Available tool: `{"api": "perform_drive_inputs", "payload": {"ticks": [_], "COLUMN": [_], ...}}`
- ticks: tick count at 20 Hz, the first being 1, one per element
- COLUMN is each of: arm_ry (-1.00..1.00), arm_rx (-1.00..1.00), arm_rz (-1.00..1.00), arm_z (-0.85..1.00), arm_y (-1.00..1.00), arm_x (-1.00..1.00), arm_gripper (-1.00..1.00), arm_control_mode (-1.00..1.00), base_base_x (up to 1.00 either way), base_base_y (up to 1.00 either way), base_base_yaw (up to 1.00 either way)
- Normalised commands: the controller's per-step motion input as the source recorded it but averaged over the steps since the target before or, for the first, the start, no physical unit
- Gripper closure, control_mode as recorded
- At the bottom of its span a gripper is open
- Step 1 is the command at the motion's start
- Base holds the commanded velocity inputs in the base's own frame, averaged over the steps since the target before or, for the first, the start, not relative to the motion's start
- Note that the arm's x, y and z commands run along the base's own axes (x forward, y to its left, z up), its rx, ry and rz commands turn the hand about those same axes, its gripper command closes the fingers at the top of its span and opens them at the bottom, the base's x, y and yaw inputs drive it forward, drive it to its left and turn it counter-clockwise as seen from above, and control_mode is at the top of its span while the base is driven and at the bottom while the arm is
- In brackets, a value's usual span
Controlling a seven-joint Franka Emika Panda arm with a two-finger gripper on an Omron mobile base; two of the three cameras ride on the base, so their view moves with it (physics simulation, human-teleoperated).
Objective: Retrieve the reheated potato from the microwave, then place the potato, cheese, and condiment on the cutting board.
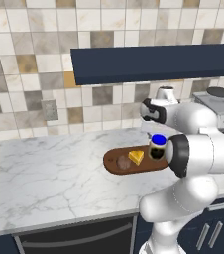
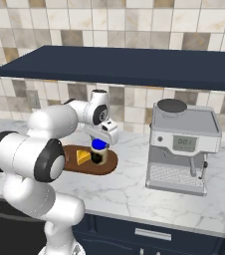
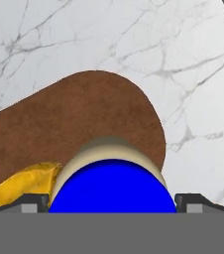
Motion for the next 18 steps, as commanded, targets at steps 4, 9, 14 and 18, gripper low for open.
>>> {"api": "perform_drive_inputs", "payload": {"ticks": [4,9,14,18], "arm_ry": [0.00,0.00,0.00,0.00], "arm_rx": [0.00,0.00,0.00,0.00], "arm_rz": [0.00,0.00,0.00,0.00], "arm_z": [-0.24,-0.21,-0.19,-0.28], "arm_y": [0.11,0.04,0.00,0.09], "arm_x": [0.00,0.00,0.00,-0.13], "arm_gripper": [1.00,1.00,1.00,-1.00], "arm_control_mode": [-1.00,-1.00,-1.00,-1.00], "base_base_x": [0.00,0.00,0.00,0.00], "base_base_y": [0.00,0.00,0.00,0.00], "base_base_yaw": [0.00,0.00,0.00,0.00]}}
